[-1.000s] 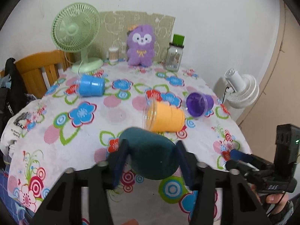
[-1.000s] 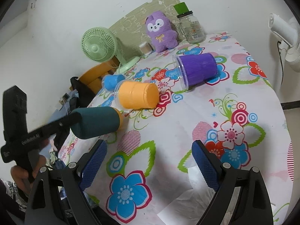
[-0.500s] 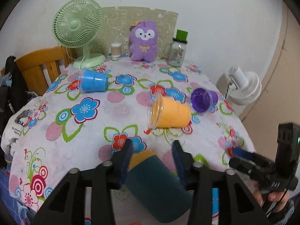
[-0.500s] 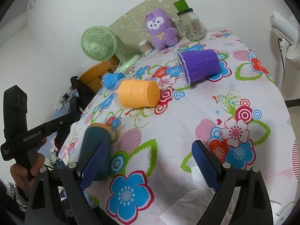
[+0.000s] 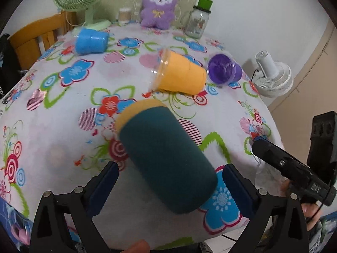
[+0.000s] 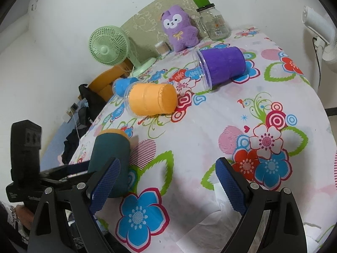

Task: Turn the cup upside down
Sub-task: 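Rotate the teal cup with the left gripper so its rim faces down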

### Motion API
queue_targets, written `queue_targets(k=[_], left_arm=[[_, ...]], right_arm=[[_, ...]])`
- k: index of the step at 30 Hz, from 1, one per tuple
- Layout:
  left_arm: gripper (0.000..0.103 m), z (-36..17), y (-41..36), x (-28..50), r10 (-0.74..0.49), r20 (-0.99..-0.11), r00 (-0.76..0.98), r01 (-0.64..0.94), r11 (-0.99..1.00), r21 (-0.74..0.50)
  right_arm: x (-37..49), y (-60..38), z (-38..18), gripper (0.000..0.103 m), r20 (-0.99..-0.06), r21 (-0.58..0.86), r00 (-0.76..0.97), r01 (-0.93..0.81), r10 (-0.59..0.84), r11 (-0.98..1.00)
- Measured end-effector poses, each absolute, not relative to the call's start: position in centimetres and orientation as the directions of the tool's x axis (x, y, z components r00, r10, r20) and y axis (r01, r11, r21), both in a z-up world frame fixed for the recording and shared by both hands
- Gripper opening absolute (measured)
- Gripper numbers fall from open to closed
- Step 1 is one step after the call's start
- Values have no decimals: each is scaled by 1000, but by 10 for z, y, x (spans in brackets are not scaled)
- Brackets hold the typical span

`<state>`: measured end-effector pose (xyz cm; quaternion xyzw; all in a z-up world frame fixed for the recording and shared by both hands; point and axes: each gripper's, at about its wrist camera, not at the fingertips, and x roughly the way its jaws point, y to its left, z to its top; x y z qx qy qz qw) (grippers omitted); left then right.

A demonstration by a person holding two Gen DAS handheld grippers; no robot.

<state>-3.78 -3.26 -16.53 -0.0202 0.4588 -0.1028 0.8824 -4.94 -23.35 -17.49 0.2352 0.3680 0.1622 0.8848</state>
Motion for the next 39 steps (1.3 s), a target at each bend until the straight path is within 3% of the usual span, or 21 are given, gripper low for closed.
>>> queue_targets(k=[5,7,10,25,39], left_arm=[[97,-173,-34,-31,-200,-814,545,135,979,-150],[83,-177,-30,-29,-195,-822,535,118,981,-156],[76,-177,-26,-27,-223,-818,530,123,975,-186],[62,-119,-8,-43,-137,-674,726,106,991,-87],[60,-90,0,-48,-143,-625,768,112,990,-89]], right_arm=[[-53,-234,-176,93,-579,530,674,-116,458,840],[-55,-239,-177,93,-574,537,679,-110,458,837],[-56,-246,-178,93,-563,558,687,-95,460,824],[-56,-234,-171,93,-552,551,685,-127,474,825],[-54,-220,-158,93,-551,526,690,-150,469,837]])
